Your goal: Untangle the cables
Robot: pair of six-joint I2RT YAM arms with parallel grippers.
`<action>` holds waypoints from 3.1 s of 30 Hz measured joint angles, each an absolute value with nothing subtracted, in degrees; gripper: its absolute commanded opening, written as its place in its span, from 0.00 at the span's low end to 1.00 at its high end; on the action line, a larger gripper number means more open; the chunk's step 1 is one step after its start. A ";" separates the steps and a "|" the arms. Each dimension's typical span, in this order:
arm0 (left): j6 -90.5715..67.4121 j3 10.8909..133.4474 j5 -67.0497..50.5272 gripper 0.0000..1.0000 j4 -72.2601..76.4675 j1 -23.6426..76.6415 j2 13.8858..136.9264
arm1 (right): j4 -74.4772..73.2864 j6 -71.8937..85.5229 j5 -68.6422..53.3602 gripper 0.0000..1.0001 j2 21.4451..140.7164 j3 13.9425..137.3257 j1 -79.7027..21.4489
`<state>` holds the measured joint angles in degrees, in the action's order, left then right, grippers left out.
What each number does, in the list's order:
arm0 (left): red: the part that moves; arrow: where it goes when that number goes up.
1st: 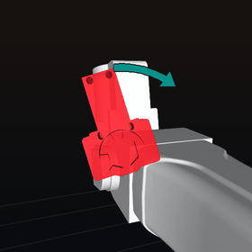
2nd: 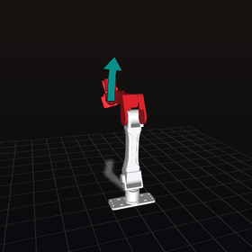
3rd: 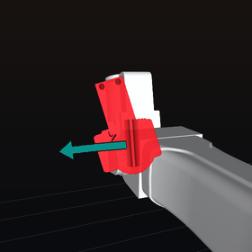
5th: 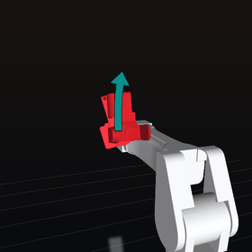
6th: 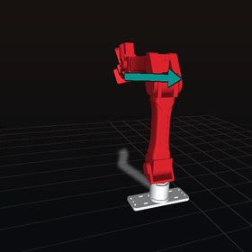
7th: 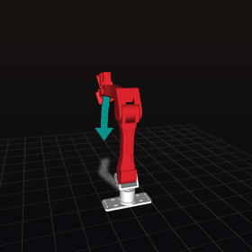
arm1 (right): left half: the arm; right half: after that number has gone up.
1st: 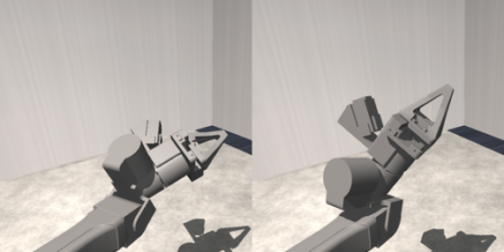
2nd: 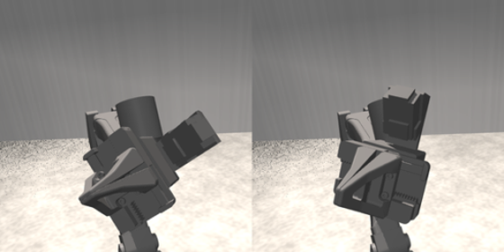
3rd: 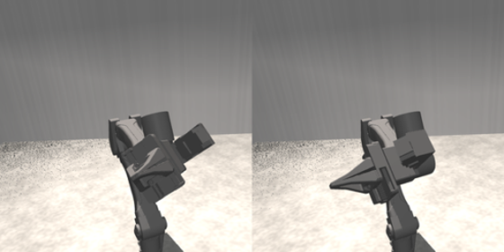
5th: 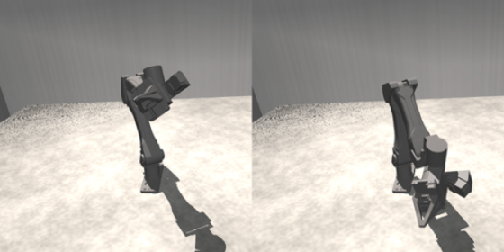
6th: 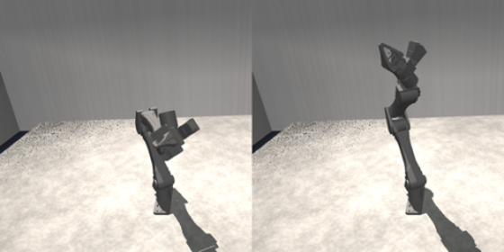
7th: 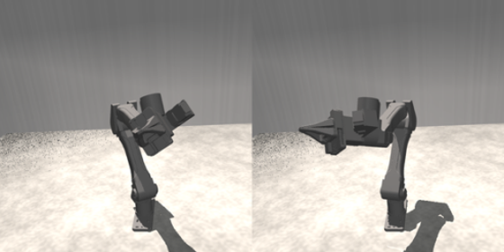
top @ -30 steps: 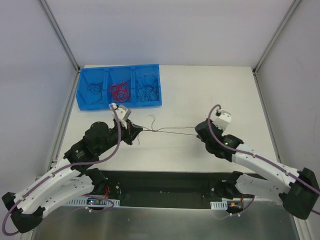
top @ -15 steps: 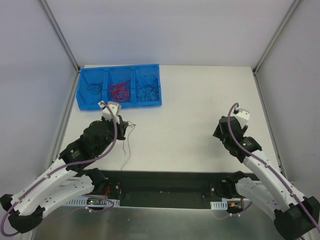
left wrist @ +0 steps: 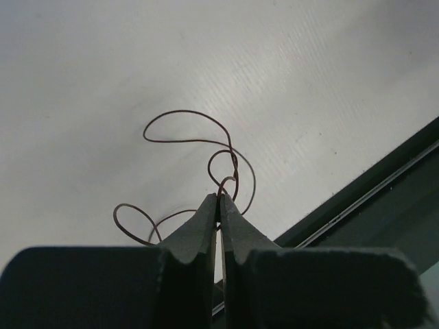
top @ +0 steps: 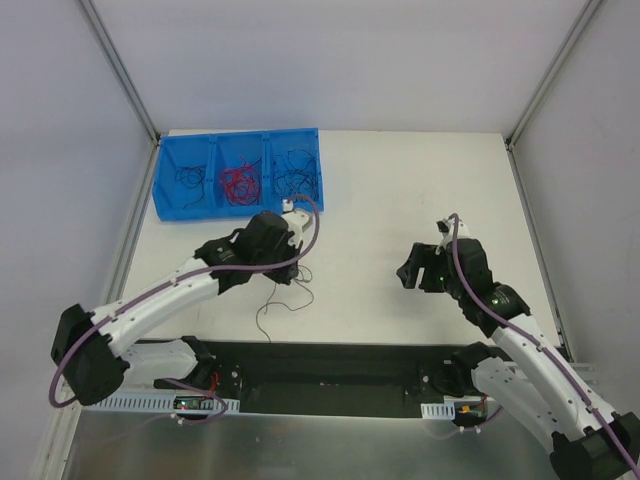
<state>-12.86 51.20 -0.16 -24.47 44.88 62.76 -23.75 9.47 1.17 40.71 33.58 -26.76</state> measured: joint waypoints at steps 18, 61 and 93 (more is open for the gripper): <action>-12.56 48.88 -14.63 0.81 -18.74 45.82 83.72 | -23.44 8.88 -2.52 0.77 37.87 30.30 -26.76; -1.67 93.21 -4.56 0.00 -18.68 -5.65 87.33 | -22.70 8.71 -3.14 0.77 37.23 28.86 -26.76; -9.37 88.40 -3.25 0.91 -17.06 -7.42 101.30 | -25.36 8.69 -2.31 0.92 39.40 31.57 -26.72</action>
